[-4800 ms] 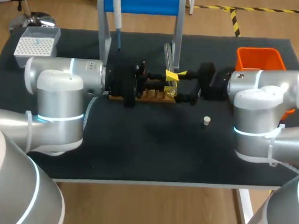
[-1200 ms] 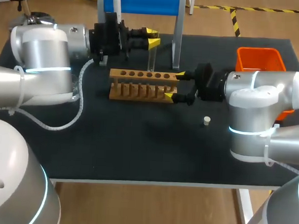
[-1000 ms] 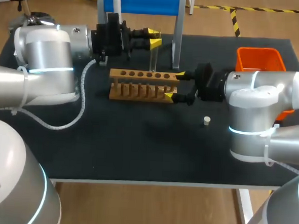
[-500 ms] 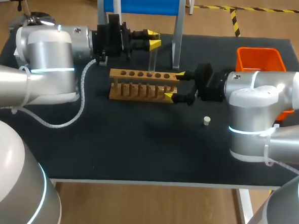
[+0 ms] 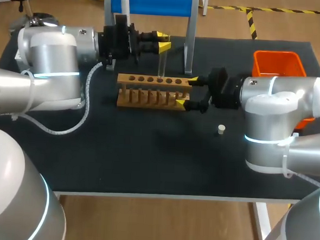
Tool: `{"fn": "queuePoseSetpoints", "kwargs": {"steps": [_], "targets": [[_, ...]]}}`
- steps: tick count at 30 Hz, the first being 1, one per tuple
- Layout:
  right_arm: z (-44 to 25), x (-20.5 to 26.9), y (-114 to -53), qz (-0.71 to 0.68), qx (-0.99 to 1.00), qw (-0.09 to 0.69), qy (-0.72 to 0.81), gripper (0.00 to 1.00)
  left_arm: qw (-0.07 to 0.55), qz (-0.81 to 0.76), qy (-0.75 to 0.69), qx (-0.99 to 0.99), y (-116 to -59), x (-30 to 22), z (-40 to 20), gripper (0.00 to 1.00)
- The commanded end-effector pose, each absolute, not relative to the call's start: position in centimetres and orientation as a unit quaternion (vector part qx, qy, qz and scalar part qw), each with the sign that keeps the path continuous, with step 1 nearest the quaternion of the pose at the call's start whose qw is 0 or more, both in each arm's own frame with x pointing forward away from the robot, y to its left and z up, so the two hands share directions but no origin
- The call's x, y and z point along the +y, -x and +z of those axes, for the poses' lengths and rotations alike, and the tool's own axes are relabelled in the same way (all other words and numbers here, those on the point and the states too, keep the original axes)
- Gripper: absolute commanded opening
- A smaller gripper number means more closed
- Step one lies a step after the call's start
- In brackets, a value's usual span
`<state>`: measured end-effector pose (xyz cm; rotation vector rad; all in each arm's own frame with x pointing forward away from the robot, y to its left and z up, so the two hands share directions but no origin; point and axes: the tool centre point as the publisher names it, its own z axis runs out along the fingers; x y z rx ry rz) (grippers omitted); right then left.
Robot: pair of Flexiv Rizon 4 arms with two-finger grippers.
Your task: Invert the test tube, pick up the pipette, mount the tip to pipette, aspirate from beaker and dispense into the tube, eject the tip, return the pipette, and cap with the stopper.
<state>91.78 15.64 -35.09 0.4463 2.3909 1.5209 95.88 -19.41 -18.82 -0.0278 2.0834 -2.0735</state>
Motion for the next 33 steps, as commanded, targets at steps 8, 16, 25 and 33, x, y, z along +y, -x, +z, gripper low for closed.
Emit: {"fn": "queuePoseSetpoints", "kwargs": {"steps": [8,16,25,33], "targets": [[-35.0,15.6,-91.8,0.524,0.827,0.135,-0.154,1.00,0.096,-0.697,0.003,0.711,-96.9,-19.8,-19.7,0.00],[-35.0,15.6,-91.8,0.524,0.827,0.135,-0.154,1.00,0.092,-0.694,0.006,0.714,-97.6,-19.7,-20.2,0.00],[-35.0,15.6,-91.8,0.524,0.827,0.135,-0.154,1.00,0.093,-0.692,0.011,0.716,-98.0,-19.4,-20.7,0.00],[-35.0,15.6,-91.8,0.524,0.827,0.135,-0.154,1.00,0.092,-0.692,0.017,0.716,-98.2,-19.3,-21.2,0.00]]}}
